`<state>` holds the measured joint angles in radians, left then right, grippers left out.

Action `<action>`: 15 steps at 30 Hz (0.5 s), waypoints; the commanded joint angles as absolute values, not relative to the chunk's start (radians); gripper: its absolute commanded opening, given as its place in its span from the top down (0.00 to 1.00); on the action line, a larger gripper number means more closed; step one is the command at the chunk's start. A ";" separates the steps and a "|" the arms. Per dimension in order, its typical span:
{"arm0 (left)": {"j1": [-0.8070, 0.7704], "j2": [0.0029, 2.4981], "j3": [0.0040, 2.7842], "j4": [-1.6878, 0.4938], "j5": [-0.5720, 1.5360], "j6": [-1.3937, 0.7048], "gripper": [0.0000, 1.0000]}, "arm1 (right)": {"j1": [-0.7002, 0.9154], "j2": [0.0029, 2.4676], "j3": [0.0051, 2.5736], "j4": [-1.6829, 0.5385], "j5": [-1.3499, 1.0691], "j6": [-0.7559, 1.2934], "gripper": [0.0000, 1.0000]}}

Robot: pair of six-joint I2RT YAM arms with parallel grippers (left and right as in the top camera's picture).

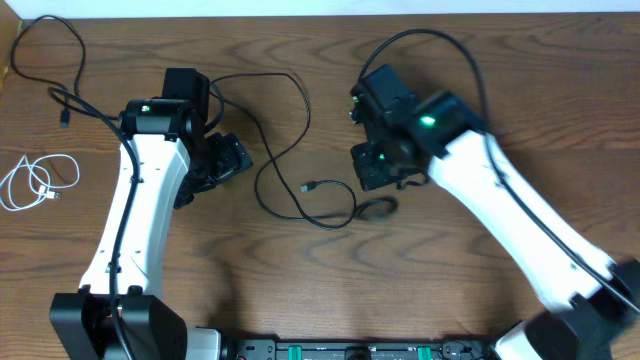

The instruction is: Untangle cables

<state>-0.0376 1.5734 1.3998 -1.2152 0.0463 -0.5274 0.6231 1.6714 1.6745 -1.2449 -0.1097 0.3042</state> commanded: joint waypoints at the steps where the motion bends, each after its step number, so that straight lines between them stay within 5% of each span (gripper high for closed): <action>1: -0.041 1.572 1.395 -1.218 0.041 -0.536 0.02 | 0.601 1.601 1.687 -1.252 -0.035 0.312 0.99; 5: -0.041 1.572 1.395 -1.218 0.041 -0.536 0.02 | 0.586 1.545 1.687 -1.299 0.217 0.477 0.98; 10: -0.041 1.572 1.395 -1.217 0.041 -0.532 0.02 | 0.583 1.536 1.684 -1.312 0.177 0.500 0.83; 15: -0.041 1.573 1.395 -1.201 0.050 -0.532 0.02 | 0.584 1.560 1.637 -1.307 0.134 0.501 0.50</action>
